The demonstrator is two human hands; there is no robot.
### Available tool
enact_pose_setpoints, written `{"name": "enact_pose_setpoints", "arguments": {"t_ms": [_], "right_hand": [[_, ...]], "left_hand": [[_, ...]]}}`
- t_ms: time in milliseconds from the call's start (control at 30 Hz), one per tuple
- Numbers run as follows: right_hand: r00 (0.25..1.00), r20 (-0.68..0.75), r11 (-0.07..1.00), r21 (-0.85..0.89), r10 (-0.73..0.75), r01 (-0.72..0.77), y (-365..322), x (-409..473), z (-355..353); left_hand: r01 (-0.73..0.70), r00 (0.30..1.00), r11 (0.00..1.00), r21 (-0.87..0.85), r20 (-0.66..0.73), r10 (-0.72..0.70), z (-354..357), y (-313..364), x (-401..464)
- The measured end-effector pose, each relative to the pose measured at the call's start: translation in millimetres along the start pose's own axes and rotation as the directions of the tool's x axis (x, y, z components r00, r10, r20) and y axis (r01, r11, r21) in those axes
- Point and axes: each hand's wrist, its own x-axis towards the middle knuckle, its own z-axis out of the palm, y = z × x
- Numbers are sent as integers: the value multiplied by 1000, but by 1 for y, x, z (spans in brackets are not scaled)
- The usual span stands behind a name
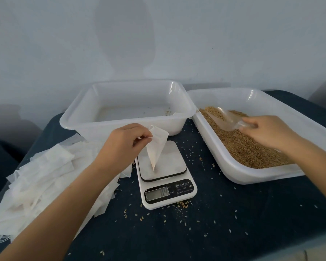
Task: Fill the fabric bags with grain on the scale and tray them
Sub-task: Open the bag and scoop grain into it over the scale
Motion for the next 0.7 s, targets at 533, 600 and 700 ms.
{"name": "enact_pose_setpoints", "arguments": {"t_ms": [533,600,700], "right_hand": [[849,228,861,315,-476,398,-47,-32,-34],[825,269,861,267,-498,433,-50,-30,-34],[801,330,866,197,-499,459,-52,-25,-38]], "left_hand": [[-72,960,991,111,279,39,-16,-2,23],[-90,957,990,111,285,55,-13,0,23],[-125,950,986,108,301,88,-11,3,24]]}}
